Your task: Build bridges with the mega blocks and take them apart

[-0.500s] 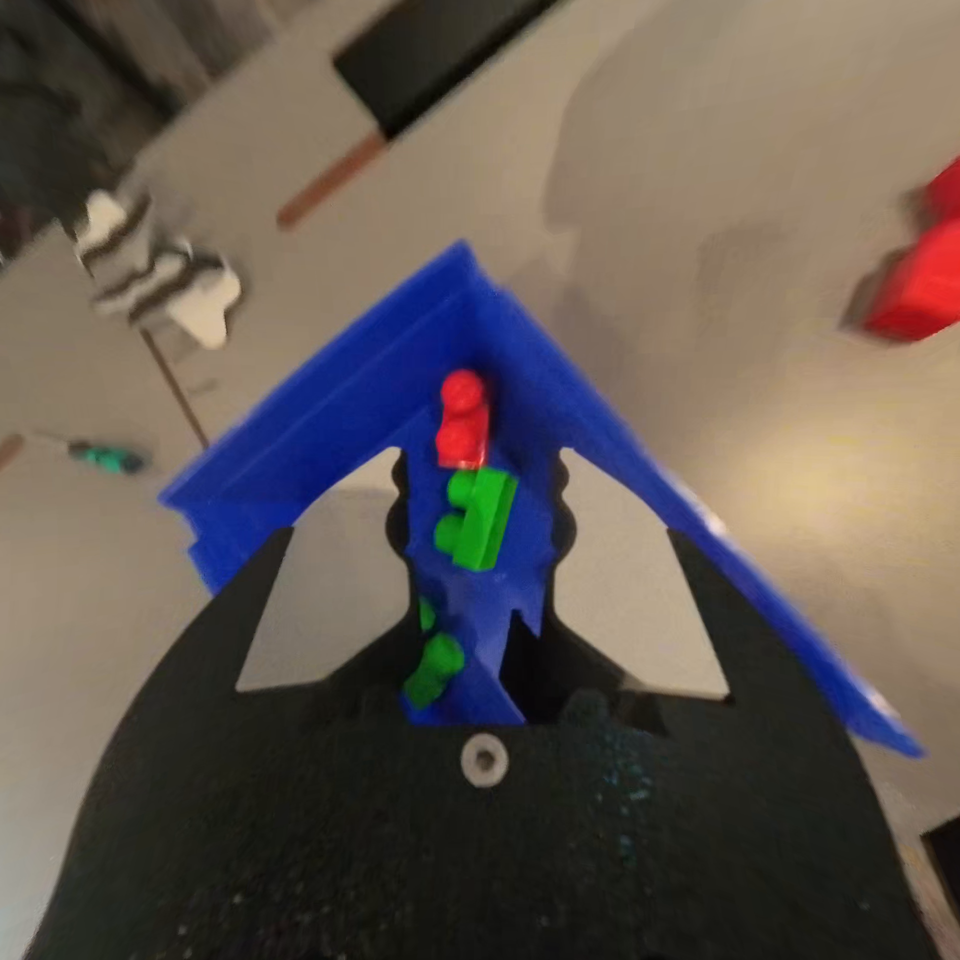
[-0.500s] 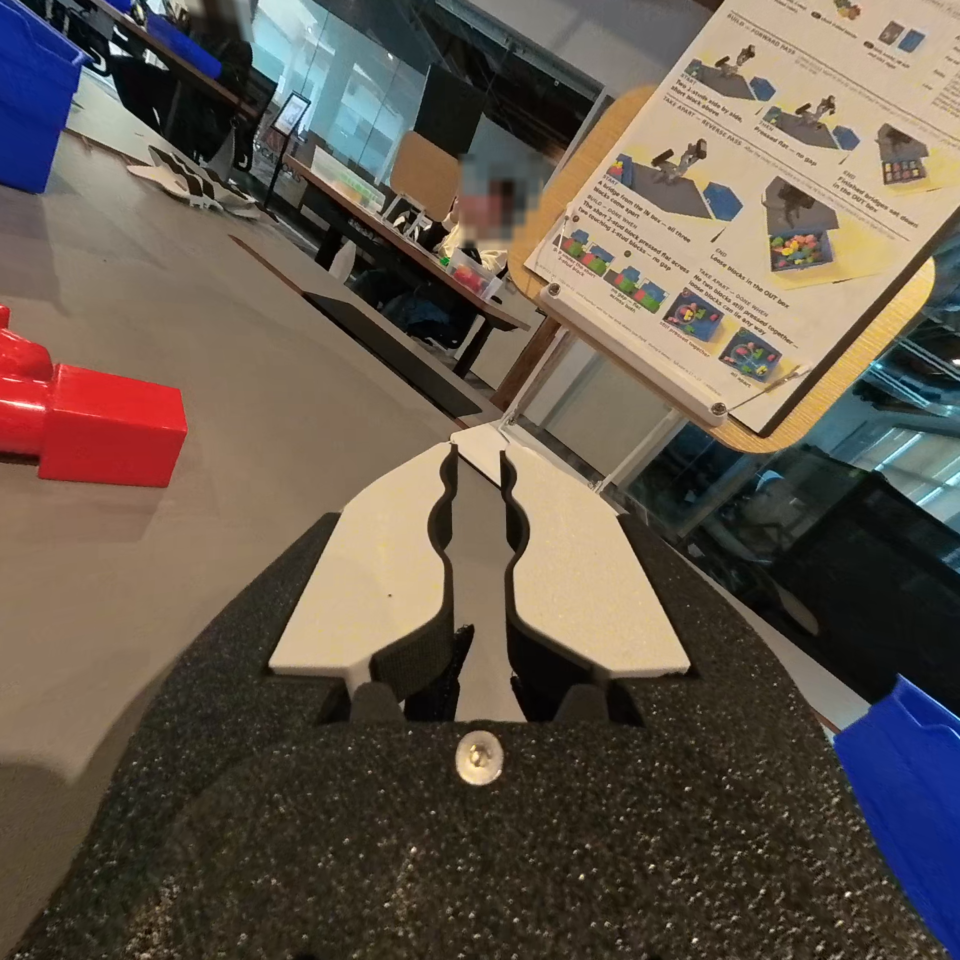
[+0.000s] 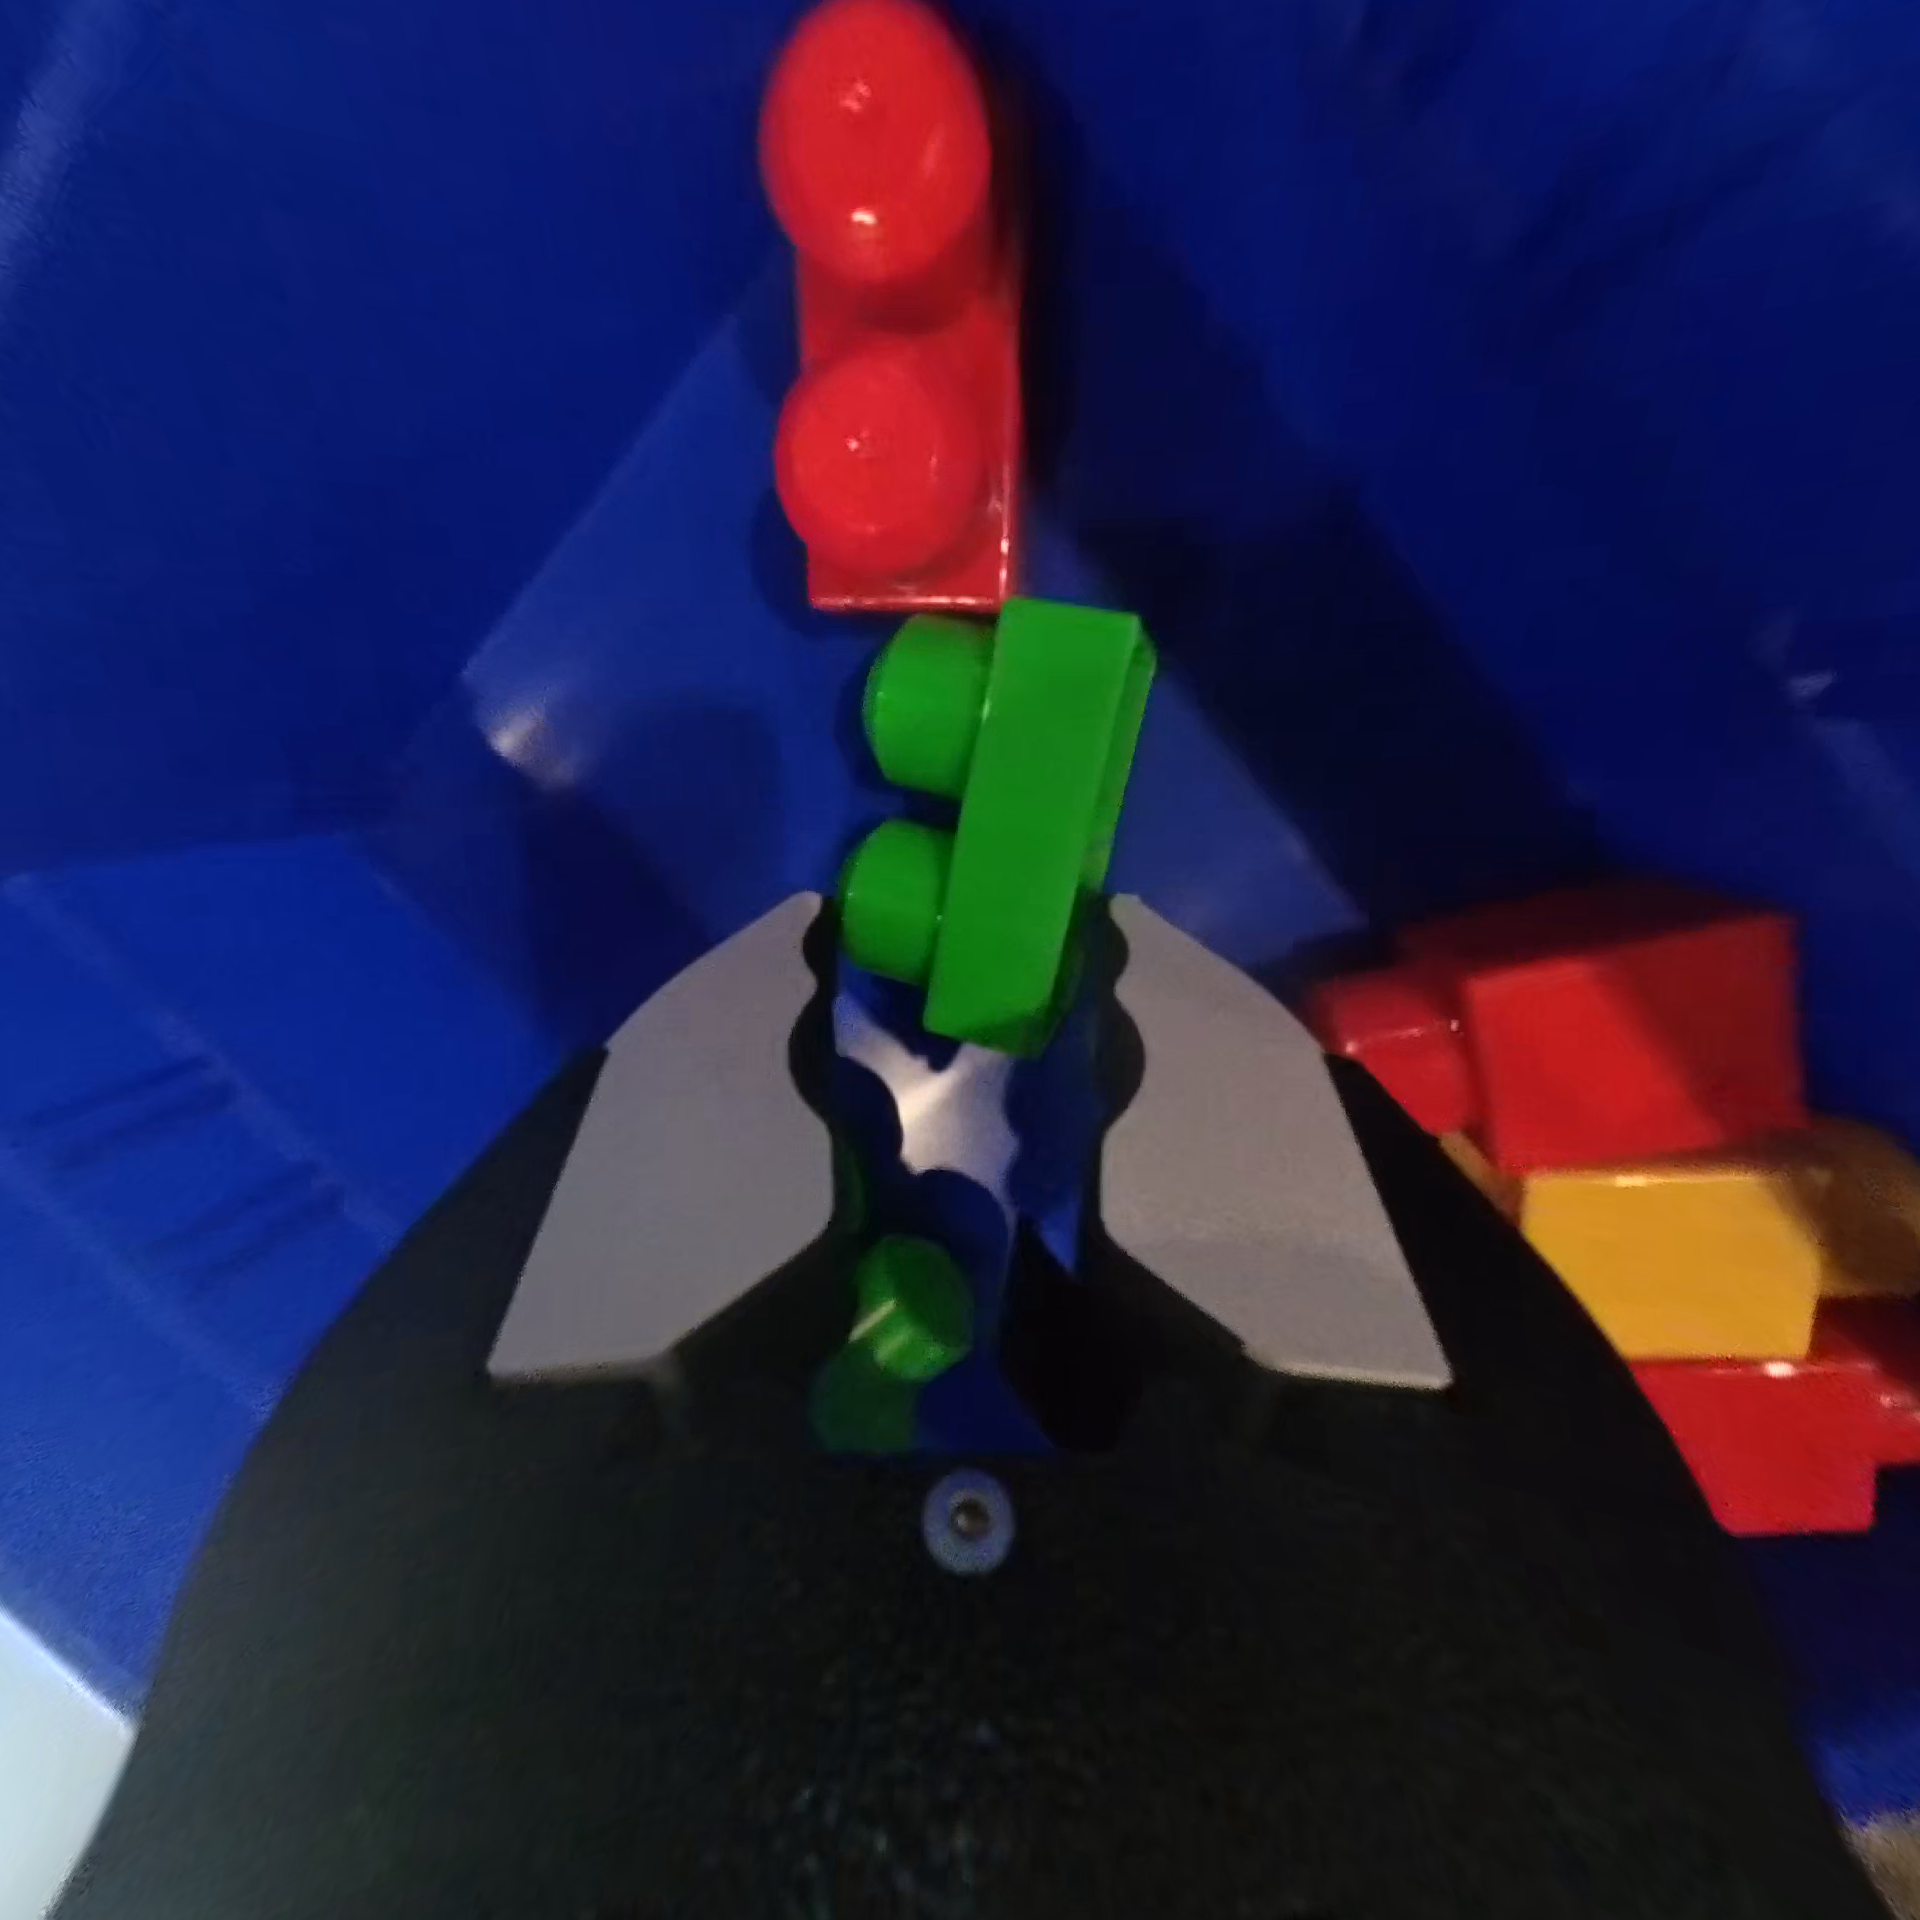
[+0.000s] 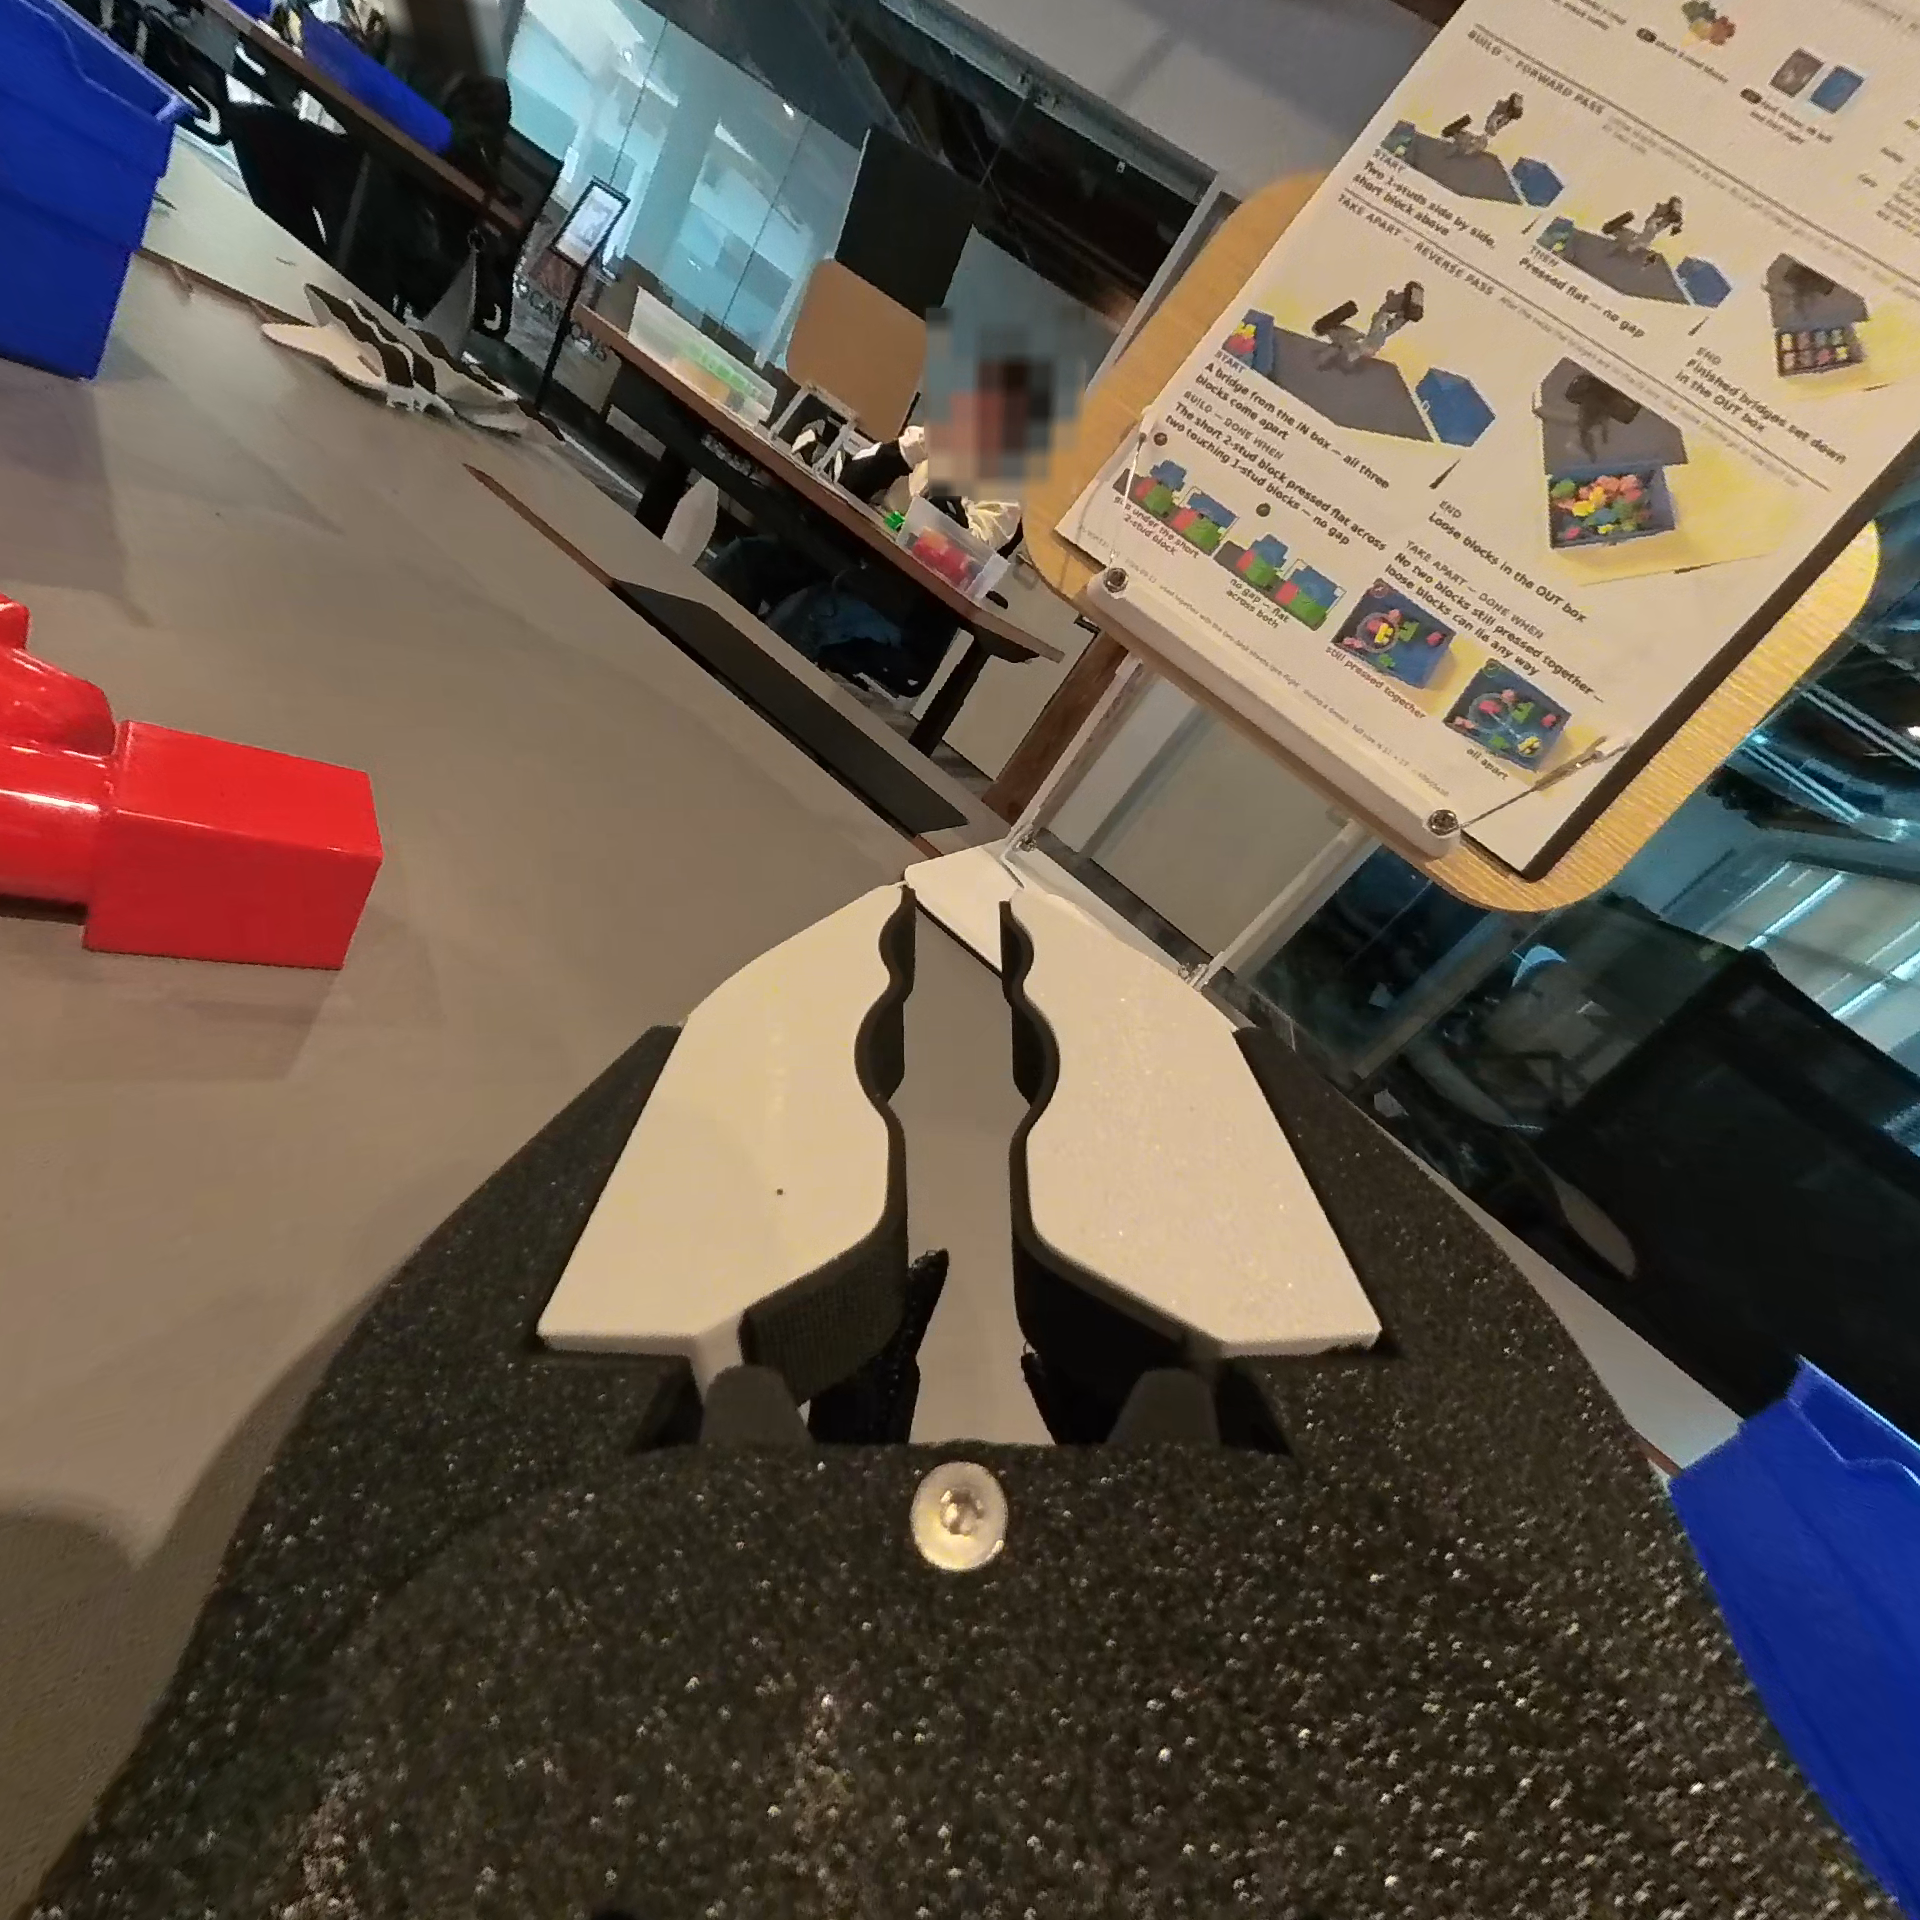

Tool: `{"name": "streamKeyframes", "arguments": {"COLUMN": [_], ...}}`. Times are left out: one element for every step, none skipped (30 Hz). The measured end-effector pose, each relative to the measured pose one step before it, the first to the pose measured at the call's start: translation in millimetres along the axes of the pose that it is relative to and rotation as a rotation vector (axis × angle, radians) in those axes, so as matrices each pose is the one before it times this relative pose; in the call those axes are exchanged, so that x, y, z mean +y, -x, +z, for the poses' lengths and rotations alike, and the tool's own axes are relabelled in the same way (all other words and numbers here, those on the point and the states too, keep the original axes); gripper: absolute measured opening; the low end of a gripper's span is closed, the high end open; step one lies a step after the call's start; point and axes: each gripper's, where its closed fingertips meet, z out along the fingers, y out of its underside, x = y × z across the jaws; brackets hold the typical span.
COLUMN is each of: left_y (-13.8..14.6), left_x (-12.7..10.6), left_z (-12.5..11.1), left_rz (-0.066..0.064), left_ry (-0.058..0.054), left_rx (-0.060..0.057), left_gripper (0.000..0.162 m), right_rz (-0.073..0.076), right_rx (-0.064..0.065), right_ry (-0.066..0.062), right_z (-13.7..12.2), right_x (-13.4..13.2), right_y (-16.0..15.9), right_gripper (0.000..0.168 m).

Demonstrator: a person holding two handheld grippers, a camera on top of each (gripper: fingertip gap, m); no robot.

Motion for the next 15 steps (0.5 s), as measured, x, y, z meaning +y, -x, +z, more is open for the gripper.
{"name": "streamKeyframes", "arguments": {"left_y": [0.66, 0.42, 1.30, 2.53, 2.68, 2.22, 2.26, 2.25, 1.37, -0.02, -0.99, -3.36, -7.05, -12.08, -16.70], "left_x": [-2.99, -0.49, -0.22, -1.09, -3.02, -4.91, -7.05, -8.87, -11.14, -13.55, -16.00, -18.70, -21.83, -24.19, -24.68], "left_z": [-1.38, -1.47, -2.41, -3.79, -5.47, -7.08, -8.52, -9.86, -10.37, -10.81, -10.86, -10.58, -9.70, -7.87, -5.43], "left_rz": [0.0040, 0.0117, 0.0136, 0.0119, 0.0076, 0.0019, -0.0010, 0.0001, 0.0007, 0.0006, 0.0039, 0.0095, 0.0116, 0.0123, 0.0212], "left_ry": [-0.0254, -0.0086, -0.0059, -0.0092, -0.0176, -0.0264, -0.0334, -0.0384, -0.0437, -0.0491, -0.0524, -0.0563, -0.0622, -0.0631, -0.0552], "left_rx": [-0.0086, -0.0095, -0.0176, -0.0260, -0.0251, -0.0204, -0.0206, -0.0217, -0.0181, -0.0144, -0.0158, -0.0140, -0.0040, 0.0121, 0.0239], "left_gripper": [0.046, 0.046, 0.046, 0.046, 0.045, 0.045, 0.045, 0.045, 0.045, 0.045, 0.045, 0.045, 0.045, 0.045, 0.045], "right_rz": [0.0008, 0.0003, 0.0001, 0.0004, 0.0006, 0.0008, 0.0009, 0.0008, 0.0011, 0.0012, 0.0014, 0.0026, 0.0037, 0.0048, 0.0065], "right_rx": [-0.0001, 0.0000, -0.0002, -0.0001, 0.0005, 0.0005, 0.0007, 0.0009, 0.0009, 0.0011, 0.0014, 0.0020, 0.0028, 0.0050, 0.0090], "right_ry": [-0.0002, -0.0002, -0.0008, -0.0004, -0.0002, -0.0002, 0.0002, 0.0000, 0.0001, 0.0002, -0.0002, -0.0007, -0.0012, -0.0016, -0.0037], "right_z": [0.08, -0.07, -0.03, -0.05, -0.06, 0.07, -0.04, 0.06, -0.03, 0.10, -0.01, -0.08, -0.21, -0.14, -0.41], "right_x": [-0.06, 0.00, -0.07, -0.03, -0.09, 0.02, 0.02, -0.03, 0.00, 0.05, -0.03, -0.09, -0.10, -0.21, -0.45], "right_y": [-0.05, -0.03, -0.02, 0.00, -0.13, -0.08, -0.20, -0.18, -0.21, -0.25, -0.25, -0.47, -0.60, -1.09, -1.79], "right_gripper": [0.015, 0.015, 0.015, 0.015, 0.015, 0.015, 0.015, 0.015, 0.015, 0.015, 0.015, 0.015, 0.015, 0.015, 0.015]}}
